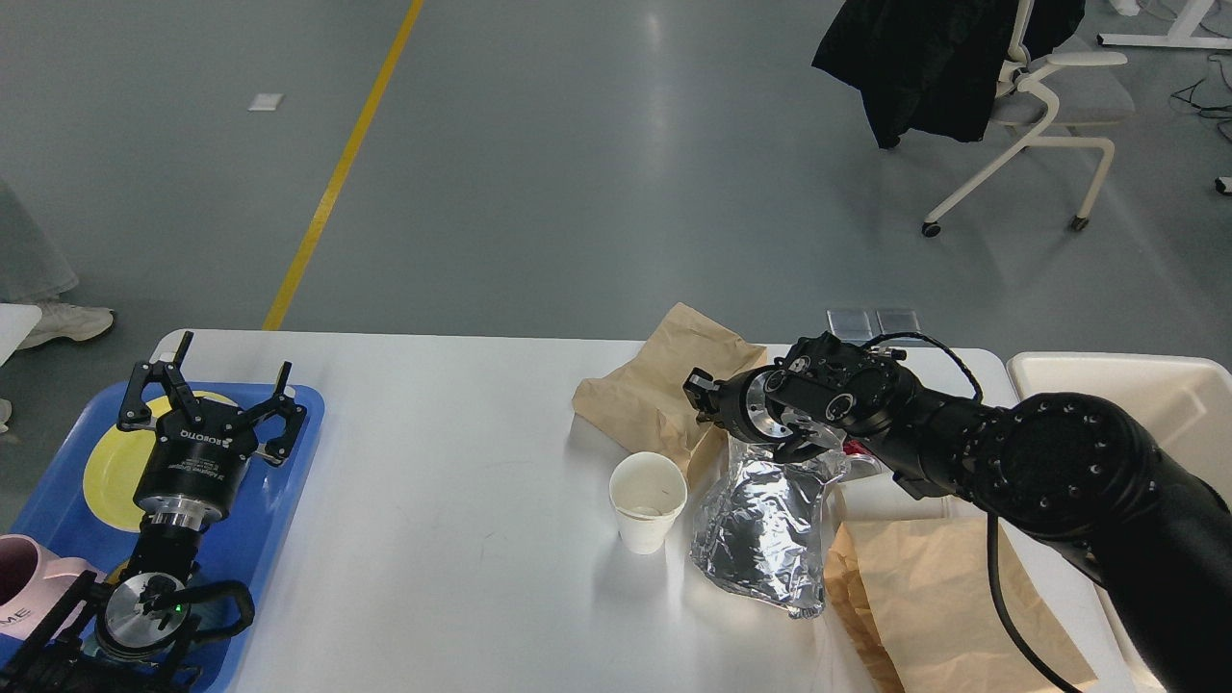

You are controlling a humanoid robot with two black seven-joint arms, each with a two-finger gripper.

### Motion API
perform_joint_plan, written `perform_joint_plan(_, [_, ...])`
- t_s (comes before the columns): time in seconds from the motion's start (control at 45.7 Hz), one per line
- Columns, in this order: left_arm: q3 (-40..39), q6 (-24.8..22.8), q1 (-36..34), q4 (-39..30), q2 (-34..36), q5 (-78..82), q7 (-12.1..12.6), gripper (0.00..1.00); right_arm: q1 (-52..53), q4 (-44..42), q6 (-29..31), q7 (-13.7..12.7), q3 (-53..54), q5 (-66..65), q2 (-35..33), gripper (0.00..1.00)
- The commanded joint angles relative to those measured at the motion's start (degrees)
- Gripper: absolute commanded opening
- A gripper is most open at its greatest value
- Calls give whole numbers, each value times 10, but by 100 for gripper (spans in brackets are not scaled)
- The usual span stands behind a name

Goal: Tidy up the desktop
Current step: 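Lower the right gripper onto the brown paper bag and grasp it, then carry the brown paper bag over the white bin and release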

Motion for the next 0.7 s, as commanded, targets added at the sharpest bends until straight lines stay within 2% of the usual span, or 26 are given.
perform_joint_plan(0.0, [0, 0, 0, 0, 0, 0, 1, 96, 14, 0, 0, 0, 3, 7, -1, 0])
perform_joint_plan(0.088, [0, 0, 0, 0, 0, 0, 1, 96, 31, 15, 0, 0, 7, 7, -2, 0])
perform_joint_plan(0.175, [0, 0, 0, 0, 0, 0, 1, 96, 73, 70, -1, 0, 8, 8, -26, 0])
perform_joint_plan(0.306, [0, 0, 1, 0, 0, 0, 1, 96, 176, 198, 2, -18, -9, 5, -108, 0])
perform_joint_plan(0.35, [0, 0, 0, 0, 0, 0, 1, 96, 229, 252, 8, -27, -42, 4, -138, 0])
perform_joint_plan(0.416, [0, 0, 0, 0, 0, 0, 1, 96, 312, 333, 24, -24, -107, 4, -171, 0])
perform_joint_plan(0.547, [0, 0, 1, 0, 0, 0, 0, 96, 494, 476, 77, -20, -240, 2, -202, 0])
perform_joint_plan(0.569, [0, 0, 1, 0, 0, 0, 1, 96, 549, 512, 108, -19, -285, -1, -202, 0])
perform_joint_plan(0.679, [0, 0, 1, 0, 0, 0, 0, 96, 647, 584, 189, 0, -359, -33, -202, 0])
